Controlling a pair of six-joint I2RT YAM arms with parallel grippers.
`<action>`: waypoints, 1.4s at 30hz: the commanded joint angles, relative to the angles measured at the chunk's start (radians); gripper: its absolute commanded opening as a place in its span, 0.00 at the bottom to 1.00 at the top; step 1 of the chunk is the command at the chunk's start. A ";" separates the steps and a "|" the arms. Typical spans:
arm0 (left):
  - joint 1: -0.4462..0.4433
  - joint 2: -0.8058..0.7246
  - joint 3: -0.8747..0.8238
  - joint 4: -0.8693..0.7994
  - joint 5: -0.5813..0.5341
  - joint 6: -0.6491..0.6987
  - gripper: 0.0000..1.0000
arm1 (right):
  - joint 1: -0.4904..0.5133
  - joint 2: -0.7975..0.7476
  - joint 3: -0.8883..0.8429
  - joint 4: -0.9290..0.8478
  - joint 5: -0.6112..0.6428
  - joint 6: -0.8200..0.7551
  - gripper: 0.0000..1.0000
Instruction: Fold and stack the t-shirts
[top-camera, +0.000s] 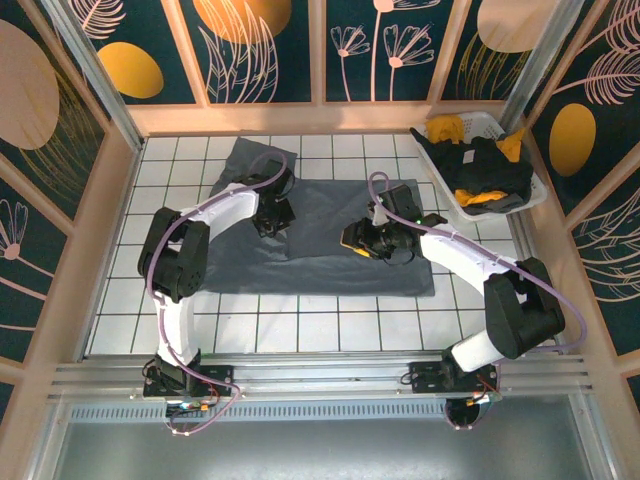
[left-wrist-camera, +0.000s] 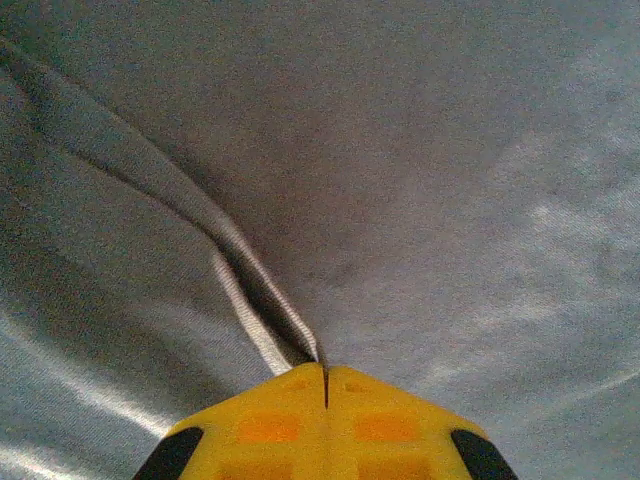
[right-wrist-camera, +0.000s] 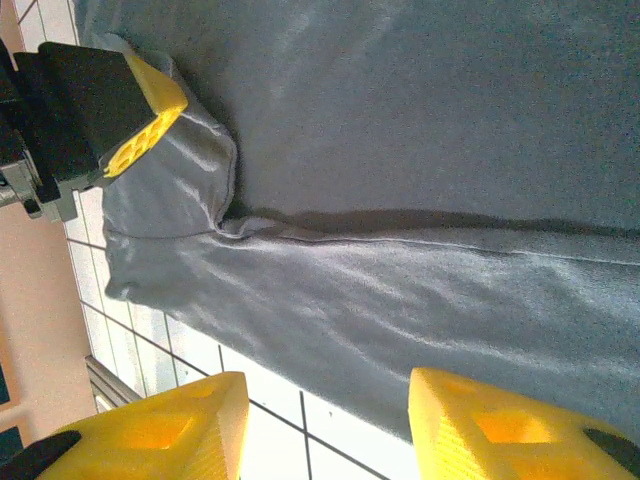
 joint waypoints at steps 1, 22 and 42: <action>-0.014 0.021 0.044 -0.058 -0.029 0.061 0.00 | -0.010 -0.023 -0.012 -0.009 -0.008 0.006 0.46; 0.166 -0.332 -0.313 0.127 0.001 -0.013 0.38 | -0.178 -0.173 -0.259 -0.030 0.185 0.039 0.35; 0.495 -0.414 -0.768 0.145 -0.055 -0.096 0.25 | -0.108 0.062 -0.236 -0.333 0.296 -0.001 0.28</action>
